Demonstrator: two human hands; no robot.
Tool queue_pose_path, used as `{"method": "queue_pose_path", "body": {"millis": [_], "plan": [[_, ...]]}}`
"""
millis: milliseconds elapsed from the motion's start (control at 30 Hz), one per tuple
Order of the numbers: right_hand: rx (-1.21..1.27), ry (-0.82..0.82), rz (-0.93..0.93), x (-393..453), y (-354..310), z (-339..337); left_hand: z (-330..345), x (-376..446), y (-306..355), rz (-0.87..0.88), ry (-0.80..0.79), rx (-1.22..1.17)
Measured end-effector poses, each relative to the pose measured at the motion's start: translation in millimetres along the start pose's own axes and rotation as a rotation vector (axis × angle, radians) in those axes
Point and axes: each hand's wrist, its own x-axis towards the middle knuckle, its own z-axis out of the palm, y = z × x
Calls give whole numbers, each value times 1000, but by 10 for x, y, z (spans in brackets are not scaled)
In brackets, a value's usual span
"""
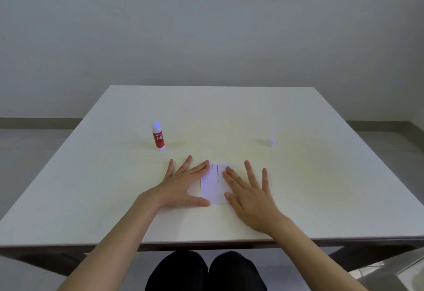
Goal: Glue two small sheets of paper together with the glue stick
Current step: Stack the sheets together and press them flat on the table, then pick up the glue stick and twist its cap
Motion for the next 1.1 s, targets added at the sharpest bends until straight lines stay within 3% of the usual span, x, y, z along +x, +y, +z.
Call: {"method": "queue_pose_path", "body": {"millis": [333,467,533,600,667,767,867,1000,1100], "plan": [[9,38,49,9,-9,43,54,-7,-82,27,78,-100],[157,-5,58,-4,-3,-70,62,-18,-81,46,131,-217],[274,45,130,60,79,-201,24,-43,-56,50,299,-476],[347,190,277,253,284,-302,-41,-64,-43,9,652,-718],[365,338,426,501,550,-344,-125,-69,-60,-95,1003,-843],[373,430,598,741,826,-332,-219,-21,-210,-314,1266,-926],[372,444,680,773,869,-237,-253,57,-405,-495,1242,-898],[364,505,595,720,776,-179,-256,252,-570,-541,1043,-888],[326,583,492,684,674,-189,-294,334,-597,-545,1024,-851]]}}
